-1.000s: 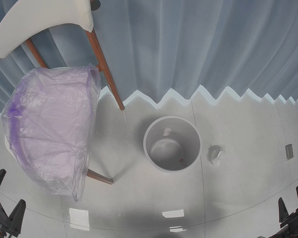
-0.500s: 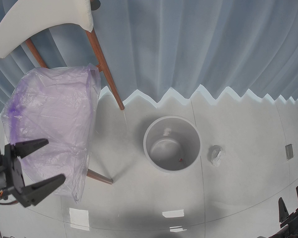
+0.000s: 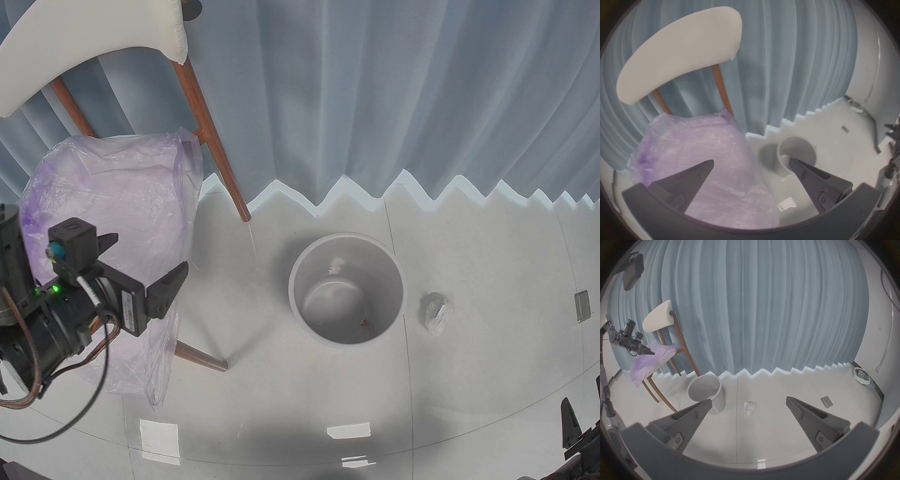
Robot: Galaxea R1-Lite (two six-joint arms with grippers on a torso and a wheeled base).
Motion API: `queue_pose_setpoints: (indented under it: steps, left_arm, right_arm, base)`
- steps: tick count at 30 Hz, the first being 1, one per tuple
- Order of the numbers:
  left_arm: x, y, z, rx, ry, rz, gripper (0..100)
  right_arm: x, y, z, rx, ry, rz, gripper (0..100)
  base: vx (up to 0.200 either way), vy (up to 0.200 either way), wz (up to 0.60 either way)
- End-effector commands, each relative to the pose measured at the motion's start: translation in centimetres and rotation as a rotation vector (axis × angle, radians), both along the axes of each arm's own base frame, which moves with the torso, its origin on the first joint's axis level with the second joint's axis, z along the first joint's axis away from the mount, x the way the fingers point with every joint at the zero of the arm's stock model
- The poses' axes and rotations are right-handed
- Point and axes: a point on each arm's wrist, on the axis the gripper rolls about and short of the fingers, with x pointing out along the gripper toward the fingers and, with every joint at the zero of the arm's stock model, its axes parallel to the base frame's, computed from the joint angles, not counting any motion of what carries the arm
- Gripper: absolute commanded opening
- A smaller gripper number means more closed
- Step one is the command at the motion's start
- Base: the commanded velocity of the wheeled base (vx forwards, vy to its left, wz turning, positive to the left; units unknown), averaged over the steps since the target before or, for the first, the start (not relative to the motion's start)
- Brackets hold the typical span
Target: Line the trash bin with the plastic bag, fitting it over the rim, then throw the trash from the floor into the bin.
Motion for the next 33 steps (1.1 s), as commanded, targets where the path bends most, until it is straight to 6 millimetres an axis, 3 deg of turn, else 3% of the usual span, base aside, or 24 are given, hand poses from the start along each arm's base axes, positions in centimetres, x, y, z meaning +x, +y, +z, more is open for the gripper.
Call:
queue_pose_setpoints:
  steps: [1, 11, 19, 33]
  left_arm:
    - [2.3, -4.0, -1.0, 0.150, 0.015, 0.062, 100]
    - [4.7, -5.5, -1.8, 0.260, 0.014, 0.107, 100]
    - [7.7, -3.4, -2.0, 0.365, -0.003, 0.187, 100]
    - [8.9, -3.5, -3.5, 0.396, 0.041, 0.185, 100]
  right_arm:
    - [0.0, 0.0, -0.5, 0.003, 0.001, 0.001, 100]
    - [0.0, 0.0, -0.5, 0.003, 0.001, 0.002, 100]
    - [0.0, 0.0, -0.5, 0.003, 0.001, 0.002, 100]
    - [0.0, 0.0, -0.5, 0.003, 0.001, 0.004, 100]
  base:
    - [0.000, 0.000, 0.00]
    - [0.000, 0.000, 0.00]
    - [0.000, 0.000, 0.00]
    - [0.000, 0.000, 0.00]
